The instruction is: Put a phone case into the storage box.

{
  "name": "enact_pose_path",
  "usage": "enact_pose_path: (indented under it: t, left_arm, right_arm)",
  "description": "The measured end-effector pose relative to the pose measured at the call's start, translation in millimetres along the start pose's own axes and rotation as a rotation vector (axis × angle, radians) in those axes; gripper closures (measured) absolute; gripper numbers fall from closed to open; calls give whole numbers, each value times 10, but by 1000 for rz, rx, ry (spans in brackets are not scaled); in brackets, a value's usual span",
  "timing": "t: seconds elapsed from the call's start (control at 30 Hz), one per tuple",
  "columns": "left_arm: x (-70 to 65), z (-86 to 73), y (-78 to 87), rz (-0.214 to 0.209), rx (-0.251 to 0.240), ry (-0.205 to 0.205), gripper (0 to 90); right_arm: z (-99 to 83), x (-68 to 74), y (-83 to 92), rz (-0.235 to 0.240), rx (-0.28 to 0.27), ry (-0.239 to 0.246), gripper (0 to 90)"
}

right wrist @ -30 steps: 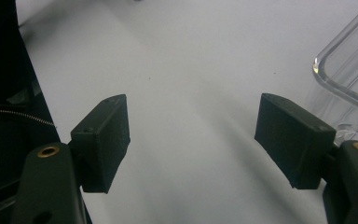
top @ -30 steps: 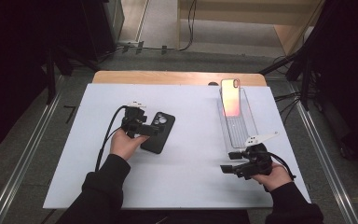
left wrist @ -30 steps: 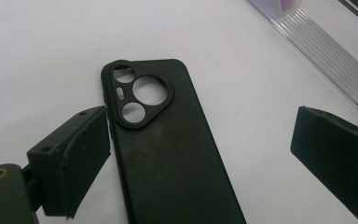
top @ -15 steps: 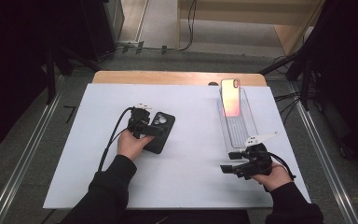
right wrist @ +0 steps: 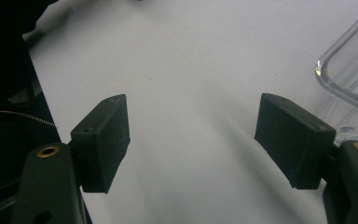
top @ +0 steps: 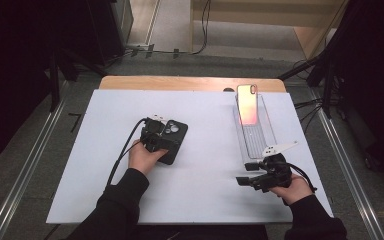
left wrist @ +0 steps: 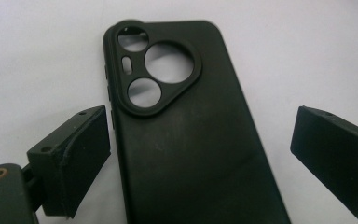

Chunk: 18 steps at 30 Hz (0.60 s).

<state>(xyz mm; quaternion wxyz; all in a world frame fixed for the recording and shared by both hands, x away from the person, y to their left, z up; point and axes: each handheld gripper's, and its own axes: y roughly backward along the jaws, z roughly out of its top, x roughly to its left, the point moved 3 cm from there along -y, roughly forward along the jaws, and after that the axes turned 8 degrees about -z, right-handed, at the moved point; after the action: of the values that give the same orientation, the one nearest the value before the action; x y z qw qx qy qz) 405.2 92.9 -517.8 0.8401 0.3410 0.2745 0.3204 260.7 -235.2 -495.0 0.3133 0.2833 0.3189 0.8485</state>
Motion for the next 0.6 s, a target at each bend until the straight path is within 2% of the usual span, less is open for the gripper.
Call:
enact_pose_path:
  t: [0.3, 0.43, 0.6]
  left_arm:
    - [-33, -40, -69, 59, 22, -44, 44]
    - [-64, -56, -94, 91, 32, -76, 43]
    - [-89, -63, -116, 122, 36, -87, 42]
  right_arm:
    - [0, -8, -7, -3, 4, 0, 244]
    - [9, -16, -9, -6, 4, 4, 243]
    - [9, -20, -19, -8, 7, 6, 242]
